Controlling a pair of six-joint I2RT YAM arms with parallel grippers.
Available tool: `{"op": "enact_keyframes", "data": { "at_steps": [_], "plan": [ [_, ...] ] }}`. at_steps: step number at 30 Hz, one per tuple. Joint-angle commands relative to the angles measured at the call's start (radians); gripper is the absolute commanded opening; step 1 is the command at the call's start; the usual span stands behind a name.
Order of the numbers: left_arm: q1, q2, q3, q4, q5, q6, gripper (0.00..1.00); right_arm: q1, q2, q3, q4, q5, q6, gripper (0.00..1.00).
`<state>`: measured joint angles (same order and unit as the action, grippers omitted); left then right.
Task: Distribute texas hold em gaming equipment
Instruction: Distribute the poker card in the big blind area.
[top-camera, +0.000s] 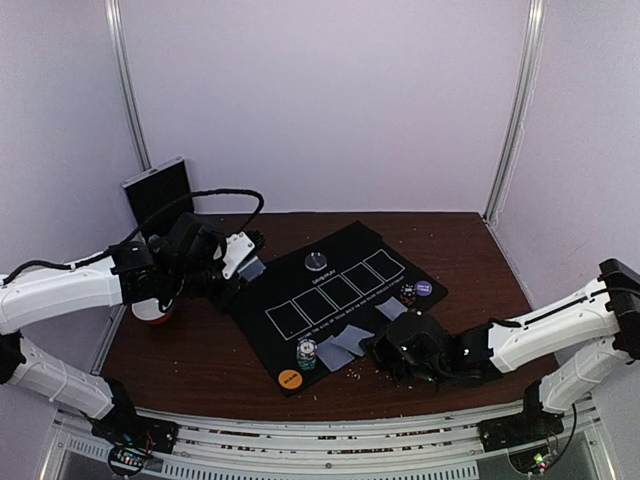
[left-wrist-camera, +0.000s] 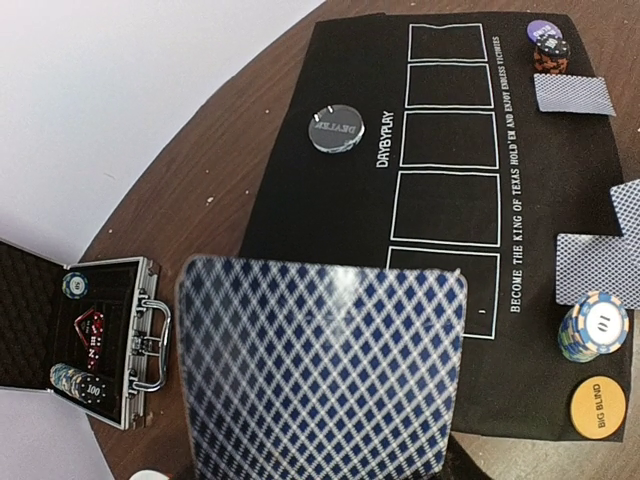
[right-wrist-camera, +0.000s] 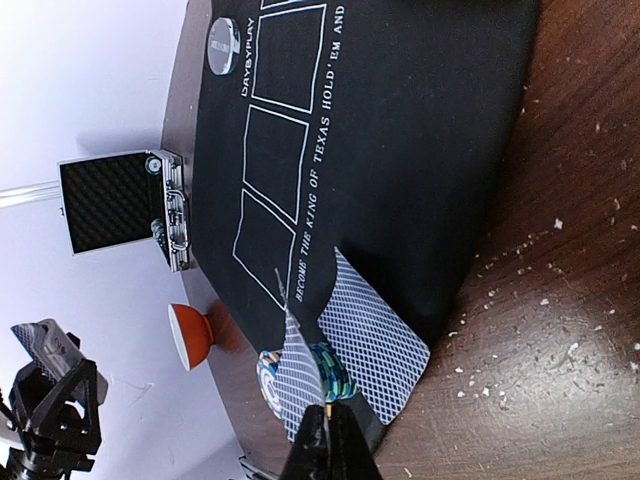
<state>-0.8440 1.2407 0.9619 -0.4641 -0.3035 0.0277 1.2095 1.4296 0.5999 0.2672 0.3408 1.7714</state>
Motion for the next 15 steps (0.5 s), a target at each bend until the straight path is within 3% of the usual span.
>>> {"op": "enact_keyframes", "data": {
  "at_steps": [1,15],
  "plan": [
    [0.006,-0.058,-0.029,0.067,-0.014,0.006,0.48,0.027,0.066,0.034,0.038,0.102,0.109,0.0],
    [0.007,-0.088,-0.051,0.069,-0.01,0.009,0.48,0.03,0.211,0.082,0.098,0.075,0.139,0.0]
  ]
}}
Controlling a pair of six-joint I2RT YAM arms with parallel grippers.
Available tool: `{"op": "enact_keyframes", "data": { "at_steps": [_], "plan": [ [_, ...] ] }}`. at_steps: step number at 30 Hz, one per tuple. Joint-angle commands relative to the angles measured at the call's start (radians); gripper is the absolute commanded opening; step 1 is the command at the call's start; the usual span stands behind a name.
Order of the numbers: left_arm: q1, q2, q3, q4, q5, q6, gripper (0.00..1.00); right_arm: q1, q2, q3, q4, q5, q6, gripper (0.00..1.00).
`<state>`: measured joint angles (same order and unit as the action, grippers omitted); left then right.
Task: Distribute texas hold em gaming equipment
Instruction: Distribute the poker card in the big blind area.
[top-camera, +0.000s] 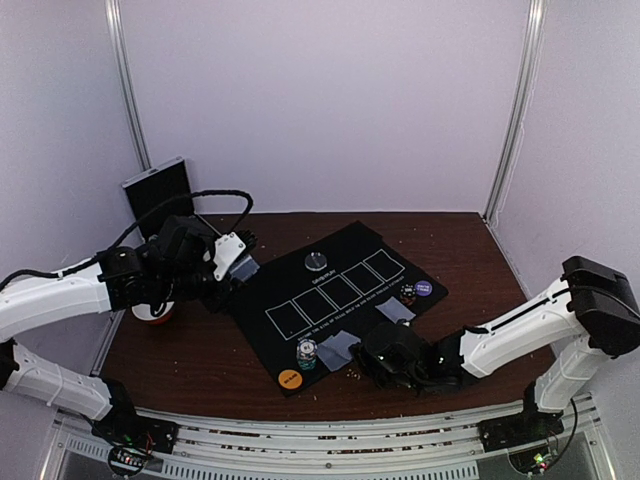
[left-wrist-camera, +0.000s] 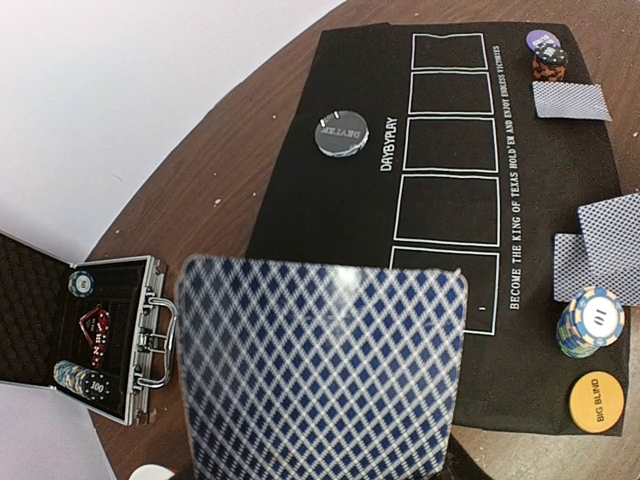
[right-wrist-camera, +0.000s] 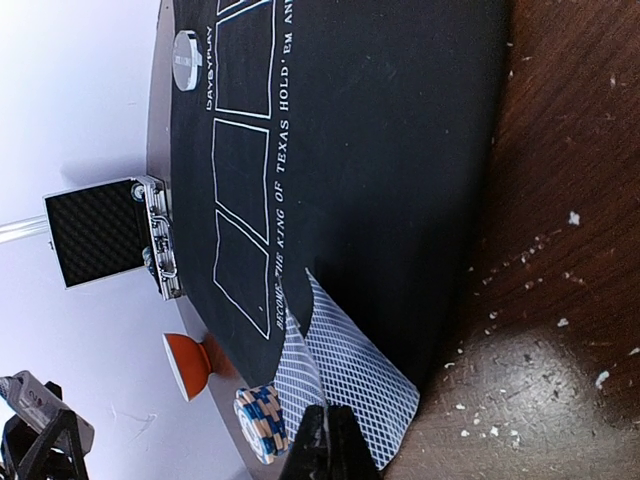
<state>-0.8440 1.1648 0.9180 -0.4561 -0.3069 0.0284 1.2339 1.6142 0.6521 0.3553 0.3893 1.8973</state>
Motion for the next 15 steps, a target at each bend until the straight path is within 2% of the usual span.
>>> {"op": "enact_keyframes", "data": {
  "at_steps": [1,10,15],
  "plan": [
    [0.007,-0.01,-0.005,0.062,-0.005,0.008,0.48,0.006,0.036,0.032,0.02,0.023,0.009,0.0],
    [0.005,-0.011,0.001,0.057,-0.006,0.014,0.48,0.006,0.073,0.029,0.039,0.001,0.054,0.0],
    [0.006,-0.012,-0.003,0.056,-0.008,0.018,0.49,0.006,0.06,0.023,0.04,-0.007,0.055,0.17]
  ]
}}
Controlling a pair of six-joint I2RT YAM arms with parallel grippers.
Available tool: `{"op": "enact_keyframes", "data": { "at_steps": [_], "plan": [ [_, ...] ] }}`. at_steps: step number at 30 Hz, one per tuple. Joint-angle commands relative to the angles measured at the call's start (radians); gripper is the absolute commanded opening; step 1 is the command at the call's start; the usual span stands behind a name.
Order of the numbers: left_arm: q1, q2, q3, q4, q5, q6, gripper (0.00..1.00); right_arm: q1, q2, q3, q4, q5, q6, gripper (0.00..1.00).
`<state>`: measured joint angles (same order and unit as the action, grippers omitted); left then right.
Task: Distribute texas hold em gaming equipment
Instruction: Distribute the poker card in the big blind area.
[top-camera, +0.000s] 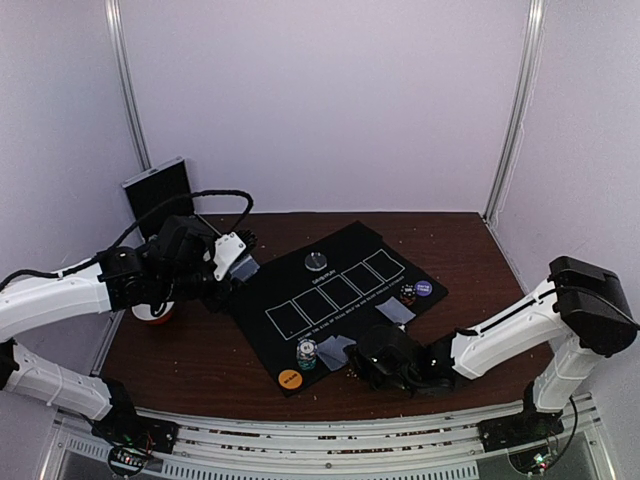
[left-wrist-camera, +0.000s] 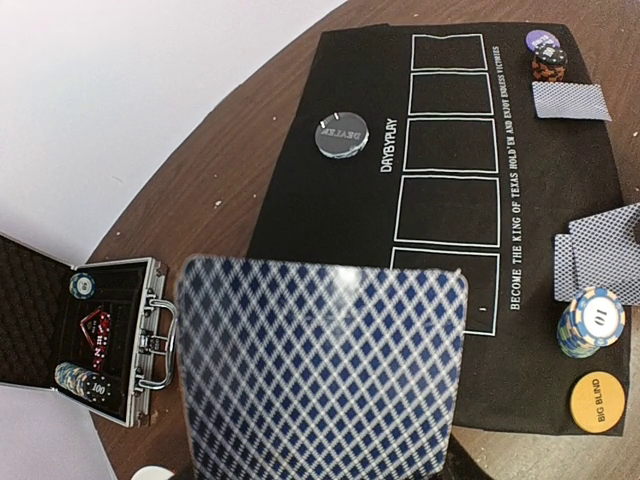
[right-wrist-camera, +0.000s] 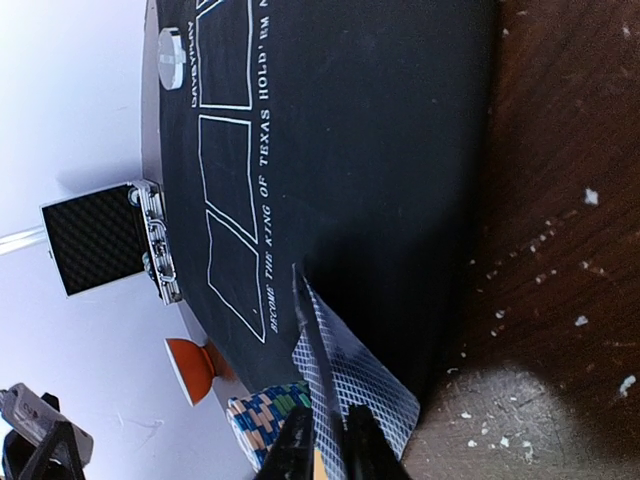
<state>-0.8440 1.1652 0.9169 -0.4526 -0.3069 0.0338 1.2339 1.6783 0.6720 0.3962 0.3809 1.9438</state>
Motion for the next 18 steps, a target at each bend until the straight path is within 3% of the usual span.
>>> {"op": "enact_keyframes", "data": {
  "at_steps": [1,18],
  "plan": [
    [0.006,-0.012,-0.001,0.054,-0.009,0.013,0.49,0.006,-0.01,0.002,0.0,0.0,0.009,0.21],
    [0.006,-0.004,0.004,0.054,-0.008,0.021,0.49,0.006,-0.082,-0.043,-0.035,-0.099,0.056,0.47]
  ]
}}
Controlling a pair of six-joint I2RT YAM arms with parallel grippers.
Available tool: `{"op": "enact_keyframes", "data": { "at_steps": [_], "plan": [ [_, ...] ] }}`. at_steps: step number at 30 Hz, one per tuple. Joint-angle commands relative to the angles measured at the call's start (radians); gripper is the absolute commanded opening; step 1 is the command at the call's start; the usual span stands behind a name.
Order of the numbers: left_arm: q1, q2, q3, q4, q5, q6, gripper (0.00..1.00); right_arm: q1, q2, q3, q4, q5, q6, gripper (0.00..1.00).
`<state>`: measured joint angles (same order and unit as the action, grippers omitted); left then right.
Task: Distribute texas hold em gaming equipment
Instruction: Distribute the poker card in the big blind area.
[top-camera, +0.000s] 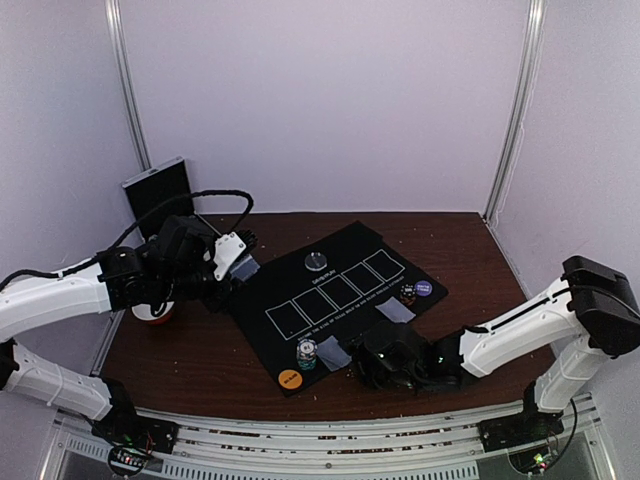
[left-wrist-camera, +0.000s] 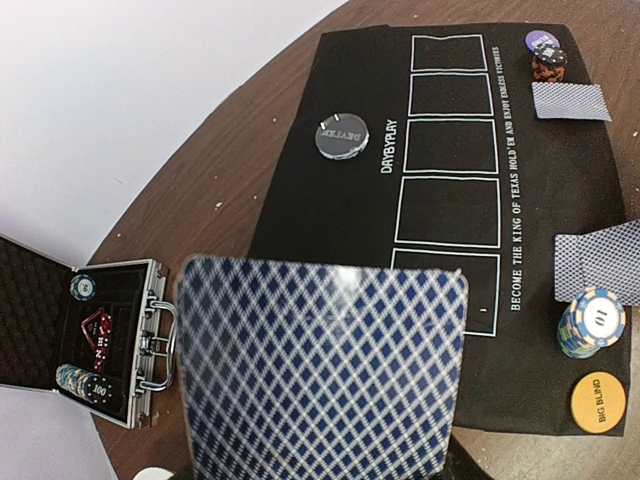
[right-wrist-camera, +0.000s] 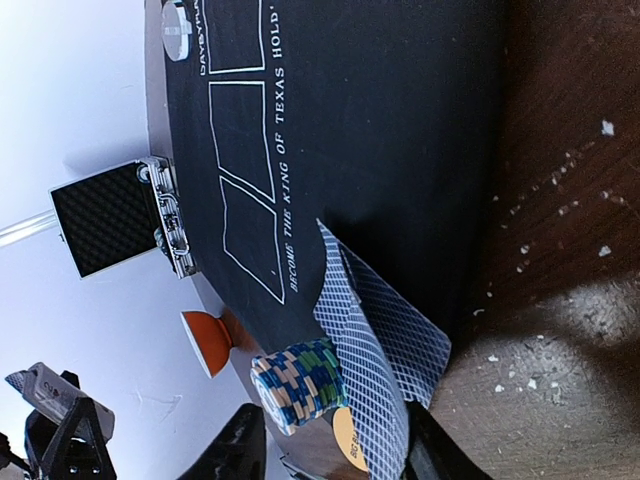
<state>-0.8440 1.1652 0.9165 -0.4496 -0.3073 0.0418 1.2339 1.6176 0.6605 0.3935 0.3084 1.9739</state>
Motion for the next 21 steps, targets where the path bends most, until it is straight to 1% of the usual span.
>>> {"op": "enact_keyframes", "data": {
  "at_steps": [1,6,14,21],
  "plan": [
    [0.007,-0.005,0.005,0.052,-0.007,0.013,0.49,0.005,-0.019,-0.035,-0.022,-0.035,0.031,0.48],
    [0.006,-0.006,0.007,0.048,-0.006,0.013,0.49,0.004,-0.005,-0.042,0.007,-0.05,0.034,0.59],
    [0.007,-0.019,0.004,0.04,-0.004,0.013,0.49,-0.014,0.033,-0.035,0.031,-0.073,0.023,0.7],
    [0.006,-0.028,0.002,0.035,-0.005,0.013,0.49,-0.036,0.078,0.005,0.028,-0.097,-0.02,0.72]
  ]
}}
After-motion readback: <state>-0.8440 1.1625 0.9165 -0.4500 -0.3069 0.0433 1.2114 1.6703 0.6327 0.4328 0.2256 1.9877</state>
